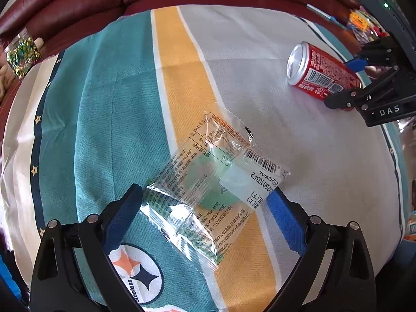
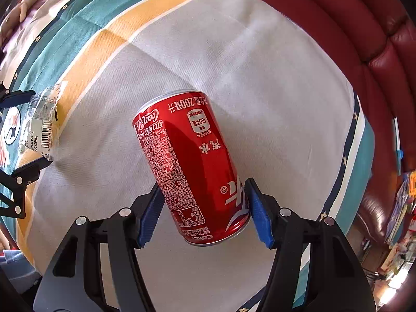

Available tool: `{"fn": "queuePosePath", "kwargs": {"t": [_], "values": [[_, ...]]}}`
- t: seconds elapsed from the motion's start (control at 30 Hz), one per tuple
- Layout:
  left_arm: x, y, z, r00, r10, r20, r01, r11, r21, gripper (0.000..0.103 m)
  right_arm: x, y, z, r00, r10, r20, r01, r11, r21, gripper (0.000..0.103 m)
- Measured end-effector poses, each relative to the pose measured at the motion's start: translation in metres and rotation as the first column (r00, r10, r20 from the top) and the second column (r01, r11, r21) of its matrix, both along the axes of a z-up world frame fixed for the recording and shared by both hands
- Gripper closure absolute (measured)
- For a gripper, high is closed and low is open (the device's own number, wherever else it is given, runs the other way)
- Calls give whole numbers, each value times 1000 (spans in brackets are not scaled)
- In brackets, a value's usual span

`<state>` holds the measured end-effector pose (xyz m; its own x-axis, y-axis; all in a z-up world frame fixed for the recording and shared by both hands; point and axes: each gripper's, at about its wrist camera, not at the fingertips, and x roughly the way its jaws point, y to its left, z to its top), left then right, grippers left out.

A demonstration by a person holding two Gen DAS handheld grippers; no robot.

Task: Collect trash
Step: 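Grasp the red soda can with the right tool while the left tool grasps the clear wrapper, then carry the red can and clear wrapper over the teal bucket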

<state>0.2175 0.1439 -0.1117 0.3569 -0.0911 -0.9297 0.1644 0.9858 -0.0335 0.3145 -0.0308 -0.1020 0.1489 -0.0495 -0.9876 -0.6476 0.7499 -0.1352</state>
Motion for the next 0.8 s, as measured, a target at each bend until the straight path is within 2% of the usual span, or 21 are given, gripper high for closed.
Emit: {"fn": "queuePosePath", "kwargs": {"t": [0.03,0.07,0.13,0.17,0.43,0.63,0.8], "values": [[-1,-1,2,1000,4,17,-4,1000,18,27,-2,-4,1,1000,-14,0,14,1000,6,43],[-1,-2,4,1000,6,24,-7,1000,28,33,-5,-9,2,1000,-31,-2,31,999,17,43],[-2,-2,7,1000,23,19,-22,1000,-12,36,-11,-21,6,998,-64,-4,64,997,45,44],[-4,-5,8,999,29,26,-29,1000,-4,38,-14,-27,8,997,-80,-6,80,995,62,44],[-11,-39,29,998,39,43,-36,997,-70,40,-43,-87,27,979,-200,-38,203,959,200,44],[-13,-106,46,997,-51,57,55,996,-75,39,-61,-154,41,948,-316,-45,316,911,265,44],[-13,-172,56,987,-143,67,149,985,-91,39,-75,-224,48,902,-430,-39,420,855,305,44]]}}
